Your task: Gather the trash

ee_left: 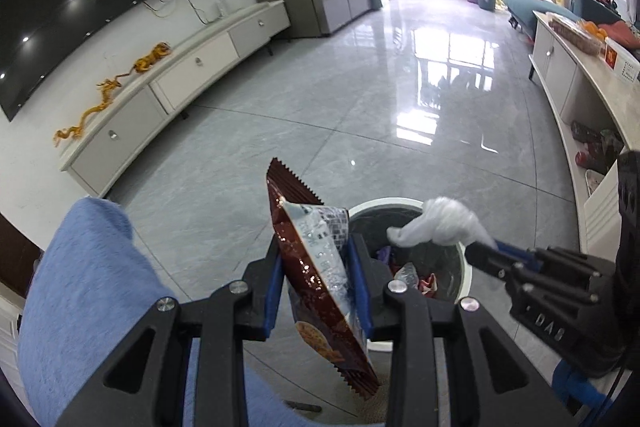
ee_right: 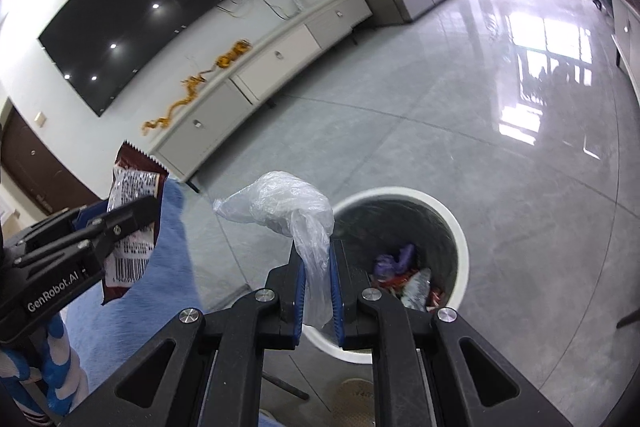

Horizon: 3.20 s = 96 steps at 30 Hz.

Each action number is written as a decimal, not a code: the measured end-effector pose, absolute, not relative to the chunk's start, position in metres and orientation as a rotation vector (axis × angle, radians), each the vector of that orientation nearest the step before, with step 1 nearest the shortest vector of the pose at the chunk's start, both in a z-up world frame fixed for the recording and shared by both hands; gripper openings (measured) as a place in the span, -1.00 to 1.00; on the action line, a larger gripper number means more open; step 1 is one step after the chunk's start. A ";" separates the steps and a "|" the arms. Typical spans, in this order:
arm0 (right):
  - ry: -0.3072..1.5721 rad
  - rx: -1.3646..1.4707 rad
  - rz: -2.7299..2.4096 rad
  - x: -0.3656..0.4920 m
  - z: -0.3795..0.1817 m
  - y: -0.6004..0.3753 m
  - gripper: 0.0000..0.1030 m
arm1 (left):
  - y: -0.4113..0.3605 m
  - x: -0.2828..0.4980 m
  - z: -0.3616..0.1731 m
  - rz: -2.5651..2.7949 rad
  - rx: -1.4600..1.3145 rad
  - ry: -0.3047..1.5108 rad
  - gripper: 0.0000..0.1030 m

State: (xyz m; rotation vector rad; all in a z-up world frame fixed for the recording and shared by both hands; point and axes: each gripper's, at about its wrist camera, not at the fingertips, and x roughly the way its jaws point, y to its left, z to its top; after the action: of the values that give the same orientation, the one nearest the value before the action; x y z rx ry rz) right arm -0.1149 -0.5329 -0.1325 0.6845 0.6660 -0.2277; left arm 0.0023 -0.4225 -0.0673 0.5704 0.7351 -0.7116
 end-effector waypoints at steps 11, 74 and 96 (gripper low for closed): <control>0.751 0.720 -0.292 -0.103 -0.162 -0.548 -0.63 | -0.453 0.013 -0.093 -0.783 0.521 0.786 -0.09; 0.468 0.192 -0.229 -0.132 0.010 -0.323 1.00 | -0.071 -0.071 0.034 -0.149 0.085 0.451 0.53; 0.406 0.141 -0.248 -0.156 0.015 -0.291 1.00 | 0.004 -0.115 0.046 -0.095 -0.028 0.381 0.56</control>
State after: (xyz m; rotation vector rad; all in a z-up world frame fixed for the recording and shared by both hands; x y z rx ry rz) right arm -0.1558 -0.2911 0.0145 0.1405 0.4055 -0.2476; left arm -0.1148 0.0040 0.0456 -0.0285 0.3805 -0.0954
